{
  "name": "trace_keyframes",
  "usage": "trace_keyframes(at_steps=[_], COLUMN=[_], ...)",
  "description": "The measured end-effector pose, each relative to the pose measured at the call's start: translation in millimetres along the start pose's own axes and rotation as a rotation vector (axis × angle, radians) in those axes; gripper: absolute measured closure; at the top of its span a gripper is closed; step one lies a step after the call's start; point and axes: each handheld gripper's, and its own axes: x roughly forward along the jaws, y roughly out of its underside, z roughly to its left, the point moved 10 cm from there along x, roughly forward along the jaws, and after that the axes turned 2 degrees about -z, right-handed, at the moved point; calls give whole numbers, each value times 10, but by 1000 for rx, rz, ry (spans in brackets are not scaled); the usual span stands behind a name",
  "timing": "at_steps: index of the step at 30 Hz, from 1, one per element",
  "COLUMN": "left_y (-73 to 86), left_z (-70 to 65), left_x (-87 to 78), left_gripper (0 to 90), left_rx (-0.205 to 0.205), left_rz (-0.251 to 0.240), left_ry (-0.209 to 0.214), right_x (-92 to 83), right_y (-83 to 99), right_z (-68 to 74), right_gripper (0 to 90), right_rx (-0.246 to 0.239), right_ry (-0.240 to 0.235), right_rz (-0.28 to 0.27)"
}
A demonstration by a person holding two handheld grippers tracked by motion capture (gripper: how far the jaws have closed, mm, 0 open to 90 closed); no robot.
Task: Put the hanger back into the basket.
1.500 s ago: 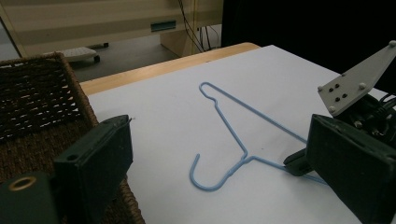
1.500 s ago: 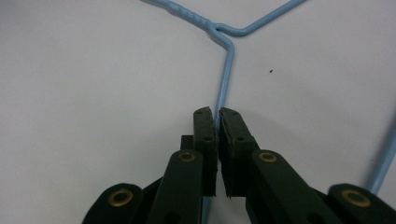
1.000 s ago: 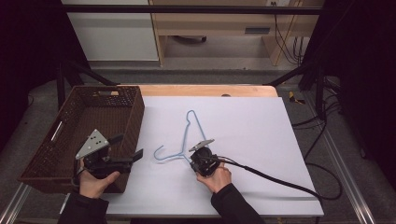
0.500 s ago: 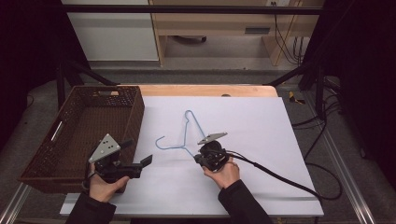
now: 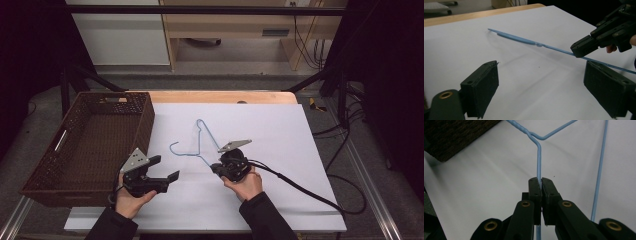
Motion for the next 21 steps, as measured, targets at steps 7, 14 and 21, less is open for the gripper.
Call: trace_keyframes(at_steps=[7, 14, 21], left_y=[-20, -71, -137], left_z=[17, -47, -65], left_x=[282, 497, 699], left_gripper=[203, 308, 525], left_rx=[-8, 22, 28], left_rz=[2, 1, -10], left_ry=[45, 75, 84], right_x=[-65, -86, -94], right_y=[-22, -6, 8], right_z=[-12, -18, -30], right_gripper=[879, 879, 879], right_rx=[-6, 1, -3], right_ry=[-7, -14, -14], right_rz=[-13, -13, -15])
